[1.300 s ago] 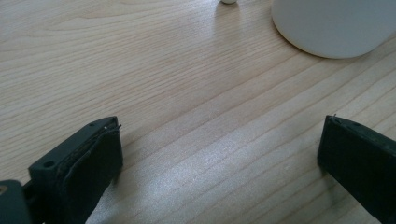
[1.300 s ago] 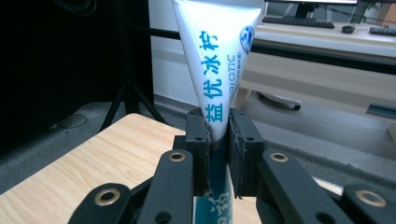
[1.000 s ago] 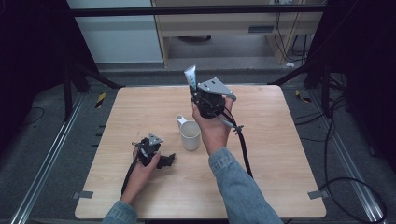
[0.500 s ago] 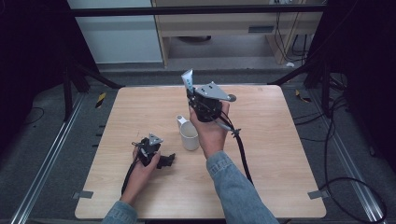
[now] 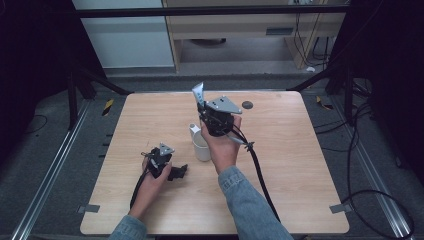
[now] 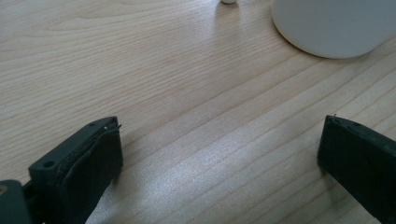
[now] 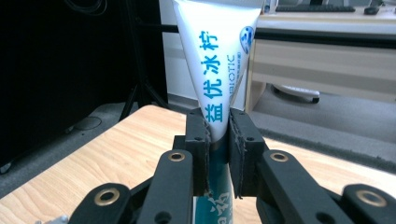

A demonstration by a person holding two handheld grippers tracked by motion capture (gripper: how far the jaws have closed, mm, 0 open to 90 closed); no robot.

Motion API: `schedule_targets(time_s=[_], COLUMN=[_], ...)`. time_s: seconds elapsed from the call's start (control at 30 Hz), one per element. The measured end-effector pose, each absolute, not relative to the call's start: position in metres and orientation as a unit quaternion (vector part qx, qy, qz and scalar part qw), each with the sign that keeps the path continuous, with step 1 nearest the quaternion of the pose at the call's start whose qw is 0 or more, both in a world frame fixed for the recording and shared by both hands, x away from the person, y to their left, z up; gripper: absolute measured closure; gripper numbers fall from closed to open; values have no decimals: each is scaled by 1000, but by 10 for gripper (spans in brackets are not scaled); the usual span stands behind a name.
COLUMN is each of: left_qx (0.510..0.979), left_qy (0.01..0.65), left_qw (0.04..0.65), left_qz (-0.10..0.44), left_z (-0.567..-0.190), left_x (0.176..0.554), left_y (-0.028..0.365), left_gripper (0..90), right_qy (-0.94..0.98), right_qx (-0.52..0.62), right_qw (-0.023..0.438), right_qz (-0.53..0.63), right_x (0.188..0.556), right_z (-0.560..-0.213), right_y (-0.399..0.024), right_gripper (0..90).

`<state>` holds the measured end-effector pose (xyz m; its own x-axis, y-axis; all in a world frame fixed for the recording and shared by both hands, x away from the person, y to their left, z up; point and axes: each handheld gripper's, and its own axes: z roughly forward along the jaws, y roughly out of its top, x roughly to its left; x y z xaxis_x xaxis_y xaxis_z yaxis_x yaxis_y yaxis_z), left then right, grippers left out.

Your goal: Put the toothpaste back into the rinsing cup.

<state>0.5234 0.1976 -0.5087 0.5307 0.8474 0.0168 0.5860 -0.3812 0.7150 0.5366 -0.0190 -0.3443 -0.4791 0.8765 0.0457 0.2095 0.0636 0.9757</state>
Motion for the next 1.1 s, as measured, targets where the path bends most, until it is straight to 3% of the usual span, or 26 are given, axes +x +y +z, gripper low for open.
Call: schedule_targets(time_s=[1.1], left_qx=[809], left_qy=[443], left_qw=[334], left_qz=[194], left_z=[-509], left_x=[523], left_y=[198], left_gripper=[0], right_qy=[677], right_qx=[422], right_qw=[293], right_qz=[527], right_x=[540], right_z=[-412], right_y=[-17], right_gripper=[791])
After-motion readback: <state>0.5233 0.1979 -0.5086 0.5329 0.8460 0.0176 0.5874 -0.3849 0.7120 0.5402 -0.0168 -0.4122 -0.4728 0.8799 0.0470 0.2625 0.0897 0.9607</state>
